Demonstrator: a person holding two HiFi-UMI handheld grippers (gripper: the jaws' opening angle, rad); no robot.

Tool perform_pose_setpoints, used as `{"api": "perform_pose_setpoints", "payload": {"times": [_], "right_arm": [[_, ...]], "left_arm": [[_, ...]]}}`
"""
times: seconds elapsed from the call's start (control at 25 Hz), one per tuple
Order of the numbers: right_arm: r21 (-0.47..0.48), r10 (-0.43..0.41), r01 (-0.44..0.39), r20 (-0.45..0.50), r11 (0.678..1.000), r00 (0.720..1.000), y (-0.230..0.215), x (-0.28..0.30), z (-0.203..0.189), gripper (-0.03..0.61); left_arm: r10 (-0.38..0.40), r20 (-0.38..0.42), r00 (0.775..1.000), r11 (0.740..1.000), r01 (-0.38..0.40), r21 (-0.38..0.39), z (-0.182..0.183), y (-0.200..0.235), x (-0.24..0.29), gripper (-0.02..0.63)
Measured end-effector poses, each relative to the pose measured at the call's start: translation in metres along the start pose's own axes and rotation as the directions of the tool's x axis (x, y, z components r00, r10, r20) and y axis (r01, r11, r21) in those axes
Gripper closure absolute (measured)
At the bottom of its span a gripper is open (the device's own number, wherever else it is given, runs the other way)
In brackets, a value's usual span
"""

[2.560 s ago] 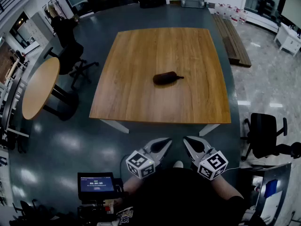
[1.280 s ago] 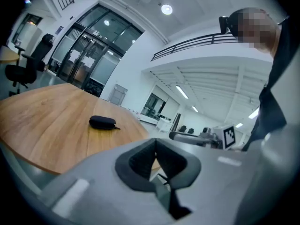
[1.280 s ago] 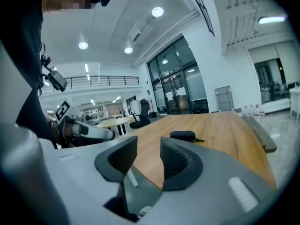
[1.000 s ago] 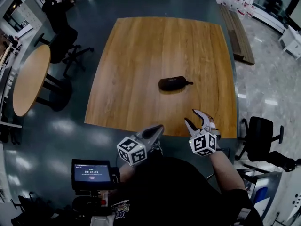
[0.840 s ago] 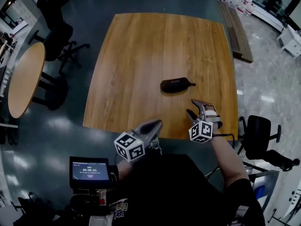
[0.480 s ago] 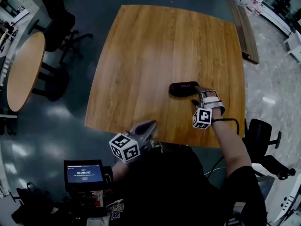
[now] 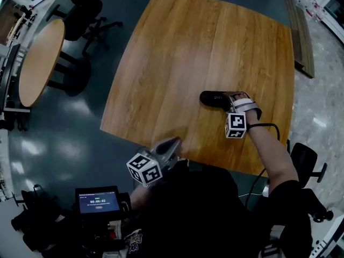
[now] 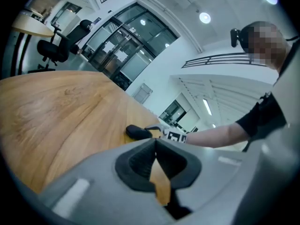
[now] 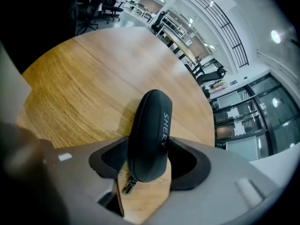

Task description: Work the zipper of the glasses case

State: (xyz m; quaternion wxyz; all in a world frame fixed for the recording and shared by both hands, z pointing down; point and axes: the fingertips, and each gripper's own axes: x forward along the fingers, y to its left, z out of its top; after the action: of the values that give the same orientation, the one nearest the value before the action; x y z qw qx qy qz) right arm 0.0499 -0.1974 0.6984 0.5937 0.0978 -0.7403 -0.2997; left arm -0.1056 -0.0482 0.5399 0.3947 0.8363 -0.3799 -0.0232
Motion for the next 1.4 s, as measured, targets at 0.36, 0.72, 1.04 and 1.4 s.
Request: {"api": "perform_pose_setpoints", "payload": {"times": [0.36, 0.72, 1.04, 1.4], "right_arm": [[0.748, -0.169, -0.441, 0.581, 0.497, 0.796, -0.069, -0.107, 0.048, 0.333], [0.061, -0.346, -0.960, 0.937, 0.272, -0.038, -0.072, -0.306, 0.103, 0.330], [0.084, -0.243, -0.943, 0.970, 0.321, 0.004, -0.050, -0.324, 0.108, 0.330], [-0.011, -0.053, -0.940, 0.998, 0.342, -0.031, -0.045, -0.331, 0.135, 0.337]], "left_arm": [[-0.105, 0.092, 0.990, 0.987, 0.092, 0.134, 0.047, -0.021, 0.023, 0.612], [-0.702, -0.005, 0.712, 0.676, 0.669, 0.309, 0.121, -0.159, 0.039, 0.427], [-0.824, 0.042, 0.565, 0.564, 0.809, 0.167, 0.127, -0.214, 0.053, 0.339], [-0.862, -0.164, 0.480, 0.458, 0.875, 0.156, 0.097, -0.238, 0.038, 0.284]]}}
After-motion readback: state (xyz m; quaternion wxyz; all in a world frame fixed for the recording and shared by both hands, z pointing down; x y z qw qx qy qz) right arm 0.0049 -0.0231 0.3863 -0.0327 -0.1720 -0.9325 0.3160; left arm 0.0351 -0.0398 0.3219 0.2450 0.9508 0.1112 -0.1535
